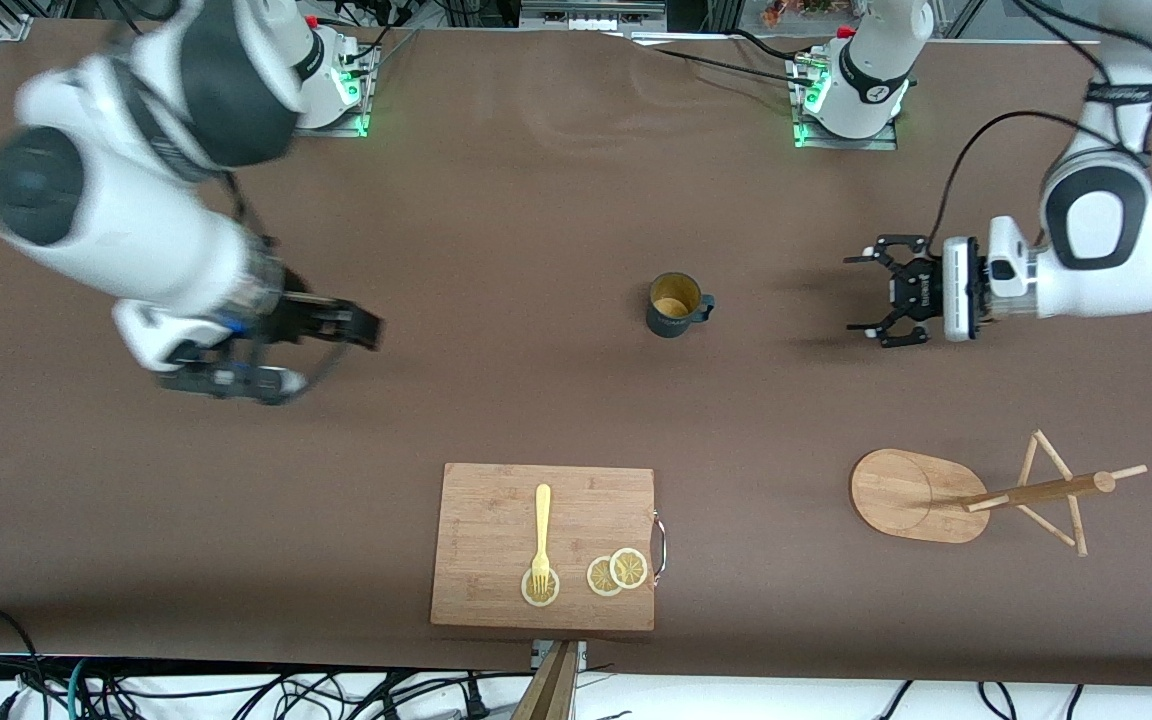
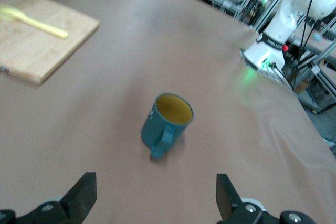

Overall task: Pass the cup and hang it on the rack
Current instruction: 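Grasp the mug handle with the left gripper while the right gripper withdraws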

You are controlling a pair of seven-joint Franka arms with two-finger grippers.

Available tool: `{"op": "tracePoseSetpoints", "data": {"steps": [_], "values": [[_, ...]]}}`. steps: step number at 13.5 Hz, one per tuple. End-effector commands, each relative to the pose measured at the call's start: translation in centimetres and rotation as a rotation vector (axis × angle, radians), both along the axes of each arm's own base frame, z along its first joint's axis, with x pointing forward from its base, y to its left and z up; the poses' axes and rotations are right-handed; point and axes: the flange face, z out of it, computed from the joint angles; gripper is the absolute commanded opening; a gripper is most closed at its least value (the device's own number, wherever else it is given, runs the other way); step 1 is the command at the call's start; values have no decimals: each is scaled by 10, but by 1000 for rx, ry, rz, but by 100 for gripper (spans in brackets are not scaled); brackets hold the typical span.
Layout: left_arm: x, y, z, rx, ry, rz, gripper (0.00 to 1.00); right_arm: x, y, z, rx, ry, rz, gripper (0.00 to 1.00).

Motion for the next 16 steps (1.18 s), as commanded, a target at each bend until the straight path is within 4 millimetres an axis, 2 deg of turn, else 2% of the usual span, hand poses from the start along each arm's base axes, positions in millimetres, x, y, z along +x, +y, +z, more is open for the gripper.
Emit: {"op": "tracePoseSetpoints", "data": {"steps": [1, 2, 3, 4, 7, 8, 9, 12, 13, 14, 16], "values": [[-18, -26, -56, -97, -122, 18, 100, -52, -62, 29, 28, 36, 33, 100], [-28, -40, -74, -111, -167, 45, 100, -63, -88, 33, 32, 41, 15, 100], [-35, -61, -95, -139, -198, 54, 100, -72, -108, 36, 25, 45, 25, 100], [-41, -72, -120, -177, -210, 85, 100, -79, -125, 41, 13, 46, 42, 100], [-67, -101, -187, -261, -253, 147, 100, -87, -151, 52, -7, 50, 86, 100], [-74, -122, -195, -278, -293, 169, 100, -91, -162, 56, -43, 48, 110, 100], [-77, -135, -199, -284, -319, 194, 100, -92, -173, 58, -41, 47, 112, 100], [-83, -153, -204, -292, -330, 178, 98, -97, -182, 64, -35, 38, 126, 100], [-87, -157, -208, -295, -325, 170, 60, -108, -182, 64, -41, 37, 126, 100], [-88, -157, -209, -298, -328, 168, 26, -119, -185, 63, -42, 32, 121, 100], [-87, -157, -208, -304, -330, 167, 15, -125, -189, 62, -43, 23, 115, 100]]}}
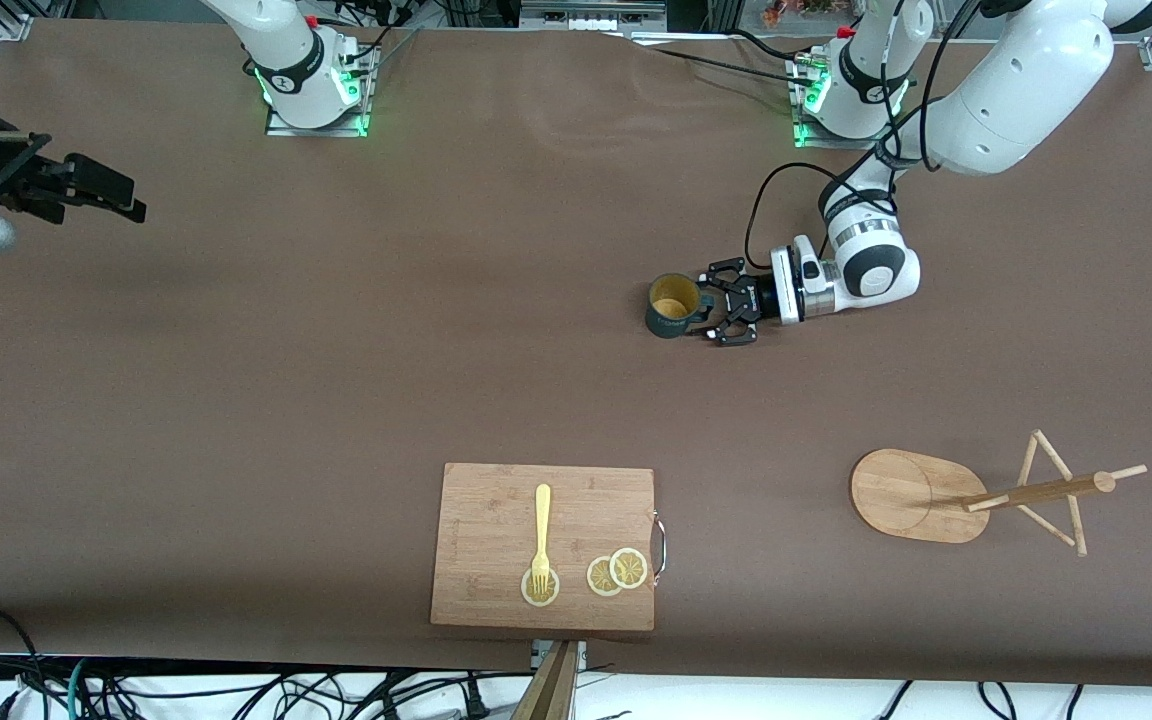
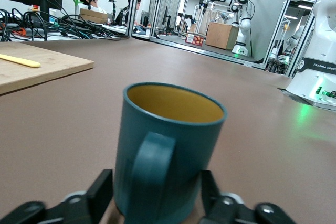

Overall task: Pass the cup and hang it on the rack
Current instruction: 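Grasp the mug handle with the left gripper while the right gripper withdraws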

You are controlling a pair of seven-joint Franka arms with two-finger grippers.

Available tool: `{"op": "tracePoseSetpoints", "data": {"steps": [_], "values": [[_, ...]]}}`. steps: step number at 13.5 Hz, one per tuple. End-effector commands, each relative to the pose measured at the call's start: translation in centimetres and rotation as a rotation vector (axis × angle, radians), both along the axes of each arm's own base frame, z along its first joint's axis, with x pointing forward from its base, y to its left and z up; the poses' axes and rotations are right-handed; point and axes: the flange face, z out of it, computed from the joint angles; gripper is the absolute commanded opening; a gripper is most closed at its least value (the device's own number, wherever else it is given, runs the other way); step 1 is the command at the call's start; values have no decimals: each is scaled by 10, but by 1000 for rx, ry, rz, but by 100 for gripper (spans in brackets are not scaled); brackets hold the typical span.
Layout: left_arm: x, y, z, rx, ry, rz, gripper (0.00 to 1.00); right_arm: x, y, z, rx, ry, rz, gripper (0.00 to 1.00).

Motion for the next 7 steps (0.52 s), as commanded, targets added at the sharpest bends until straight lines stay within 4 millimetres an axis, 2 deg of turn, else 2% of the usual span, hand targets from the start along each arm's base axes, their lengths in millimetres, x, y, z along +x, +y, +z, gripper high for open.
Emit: {"op": "tracePoseSetpoints", "data": {"steps": [1, 2, 3, 4, 6, 7], "values": [[0, 1, -4, 3, -128, 4, 15, -20, 4, 1, -19, -21, 21, 100], [0, 2, -3, 2, -128, 7, 11, -21, 12, 2, -34, -23, 38, 100], [1, 2, -3, 1, -127, 8, 3, -22, 16, 2, -38, -25, 44, 100], [0, 1, -2, 1, -118, 0, 0, -21, 16, 2, -38, -23, 44, 100], [5, 3, 4, -22, -60, 25, 0, -19, 15, 2, -37, -25, 43, 100], [12, 2, 17, -41, -4, 41, 0, -19, 15, 2, -39, -26, 43, 100]]}}
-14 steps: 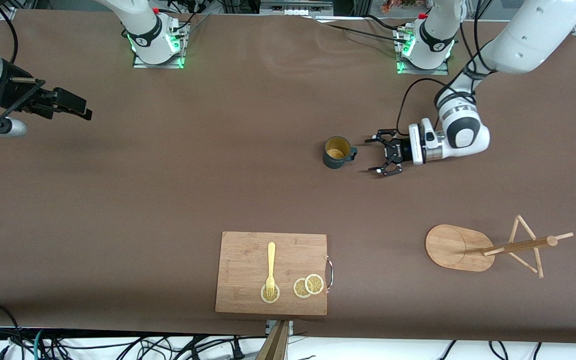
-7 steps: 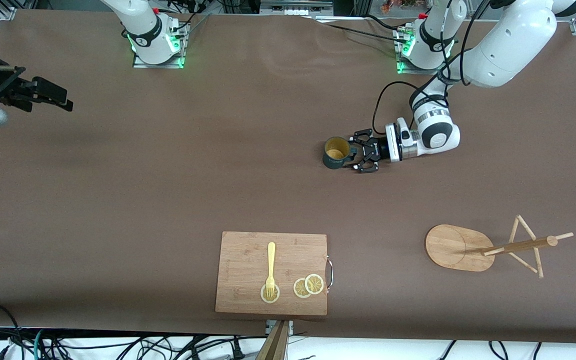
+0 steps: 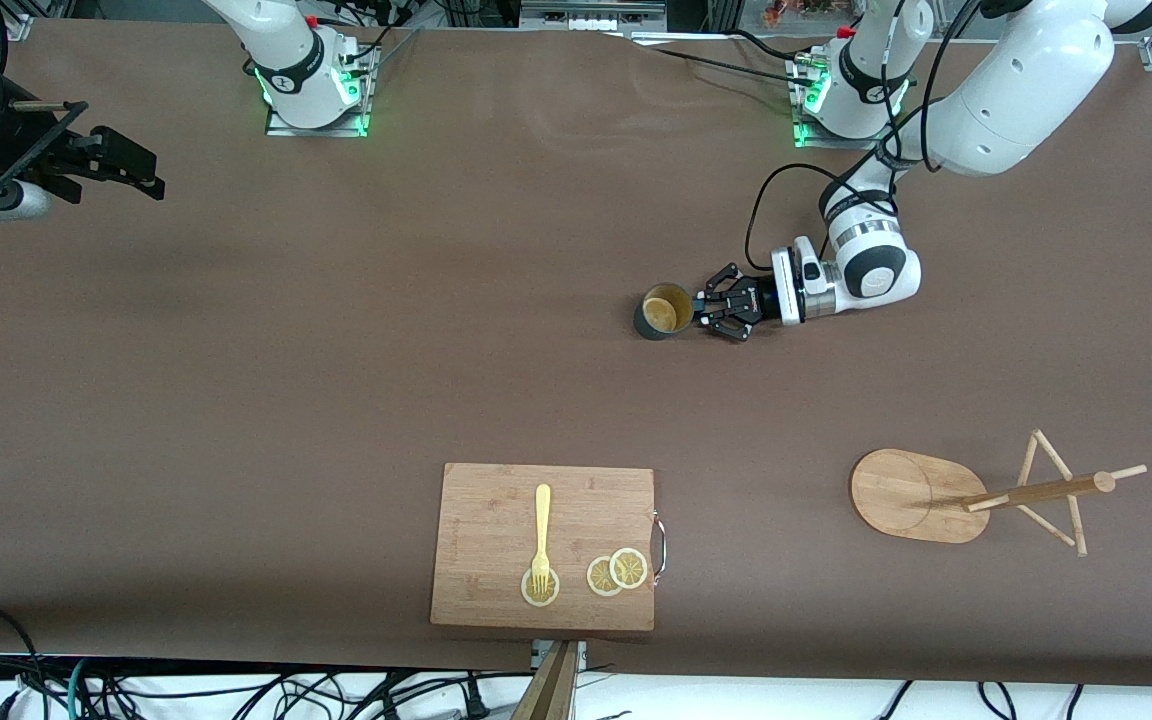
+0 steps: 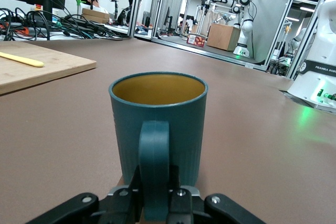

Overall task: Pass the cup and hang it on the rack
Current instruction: 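Grasp the mug handle with the left gripper while the right gripper withdraws, then lift the mug with the left gripper and carry it toward the rack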

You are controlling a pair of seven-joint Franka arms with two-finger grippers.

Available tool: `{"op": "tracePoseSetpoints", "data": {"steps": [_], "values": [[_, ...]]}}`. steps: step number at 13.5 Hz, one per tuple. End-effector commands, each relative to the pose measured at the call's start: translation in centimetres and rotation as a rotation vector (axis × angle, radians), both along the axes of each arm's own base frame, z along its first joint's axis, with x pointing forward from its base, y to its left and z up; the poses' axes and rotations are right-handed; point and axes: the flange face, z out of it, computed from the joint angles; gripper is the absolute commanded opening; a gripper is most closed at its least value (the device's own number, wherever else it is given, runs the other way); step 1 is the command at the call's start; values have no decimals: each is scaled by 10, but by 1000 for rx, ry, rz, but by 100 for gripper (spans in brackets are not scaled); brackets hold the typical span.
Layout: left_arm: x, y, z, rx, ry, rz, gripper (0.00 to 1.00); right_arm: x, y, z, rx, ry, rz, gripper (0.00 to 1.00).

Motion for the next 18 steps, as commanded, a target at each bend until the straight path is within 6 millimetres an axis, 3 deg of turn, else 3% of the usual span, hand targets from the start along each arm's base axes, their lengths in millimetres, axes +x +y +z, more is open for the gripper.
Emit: {"op": "tracePoseSetpoints", "data": {"steps": [1, 3, 5, 7, 9, 12, 14, 18], "values": [[17, 2, 32, -35, 10, 41, 0, -3, -6, 2, -14, -16, 0, 100], [31, 12, 60, -19, 41, 24, 0, 3, -12, 3, -13, -21, -10, 100], [43, 46, 81, 24, 110, 1, 0, 12, -17, 7, -6, -25, -21, 100], [52, 97, 100, 102, 123, -23, 0, 16, -25, 10, -1, -39, -54, 100], [55, 146, 105, 171, 151, -36, 0, 22, -27, 7, 3, -34, -40, 100], [43, 223, 104, 219, 278, 9, 0, 25, -19, 11, -8, -43, -38, 100], [48, 264, 128, 219, 388, 53, 0, 25, -26, 9, -10, -38, -49, 100], [63, 322, 204, 197, 702, 135, 0, 27, -28, 6, -25, -33, -52, 100]]}}
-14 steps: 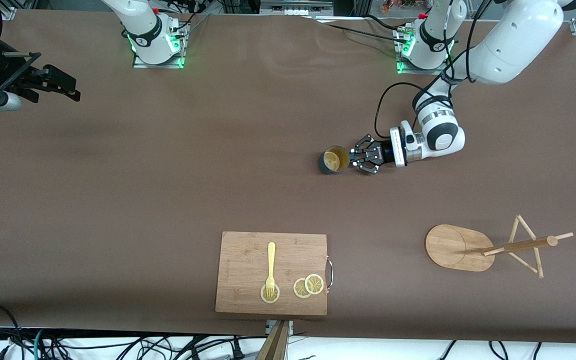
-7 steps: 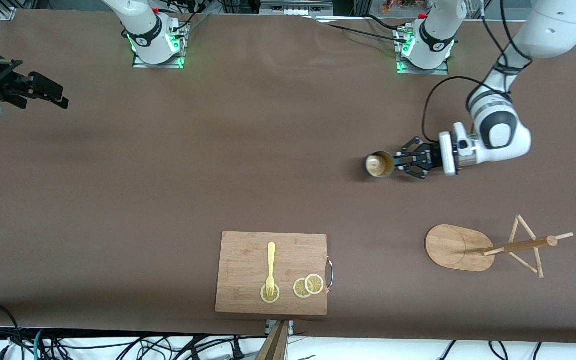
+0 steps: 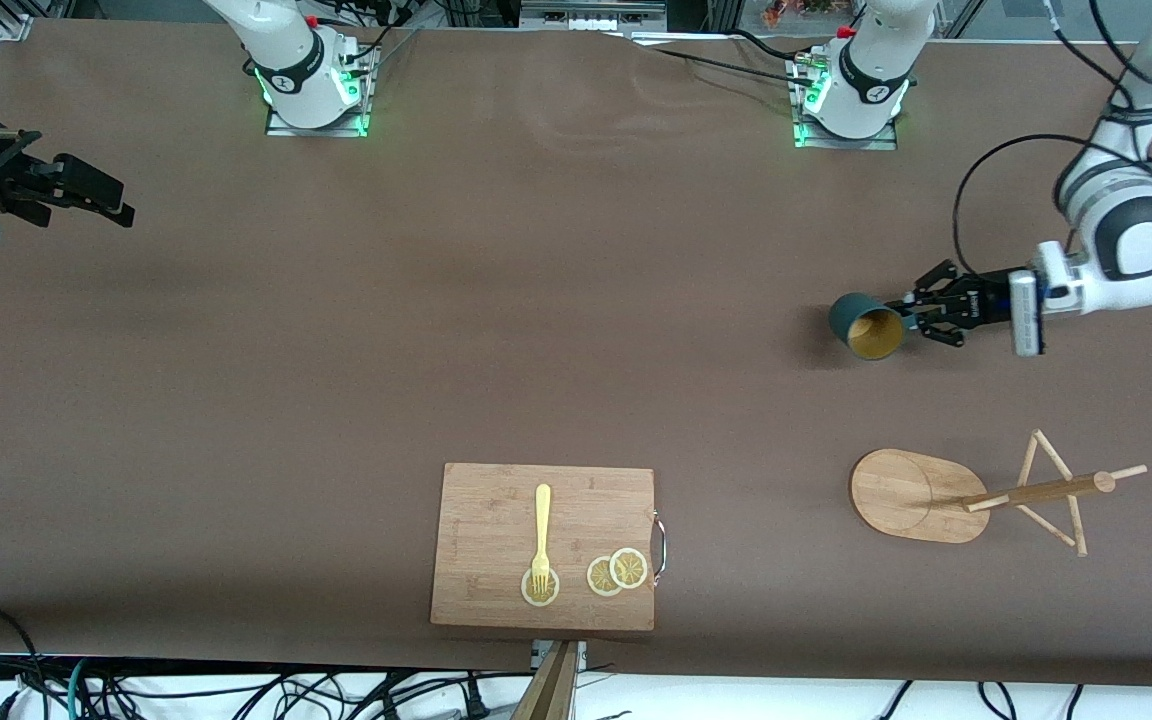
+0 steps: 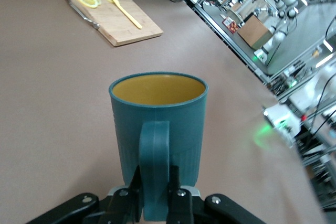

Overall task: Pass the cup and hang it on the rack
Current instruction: 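Lift the mug with the left gripper and carry it toward the rack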

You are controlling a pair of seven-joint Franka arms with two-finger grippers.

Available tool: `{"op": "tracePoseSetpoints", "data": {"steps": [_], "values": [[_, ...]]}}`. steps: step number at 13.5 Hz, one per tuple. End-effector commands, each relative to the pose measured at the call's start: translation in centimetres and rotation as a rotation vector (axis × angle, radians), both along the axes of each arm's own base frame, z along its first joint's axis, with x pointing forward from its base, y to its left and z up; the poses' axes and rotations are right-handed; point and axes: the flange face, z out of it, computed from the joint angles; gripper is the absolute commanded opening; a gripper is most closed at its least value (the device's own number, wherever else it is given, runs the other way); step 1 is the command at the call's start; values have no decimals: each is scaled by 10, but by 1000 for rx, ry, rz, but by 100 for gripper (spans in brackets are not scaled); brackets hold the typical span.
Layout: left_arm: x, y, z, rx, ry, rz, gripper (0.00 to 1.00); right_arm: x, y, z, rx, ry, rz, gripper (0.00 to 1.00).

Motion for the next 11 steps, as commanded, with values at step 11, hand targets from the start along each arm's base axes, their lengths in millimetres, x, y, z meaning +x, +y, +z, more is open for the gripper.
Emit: {"op": "tracePoseSetpoints", "data": {"steps": [11], "values": [[93, 67, 145, 75, 930, 584, 0, 2, -4, 2, -28, 5, -5, 100]]}}
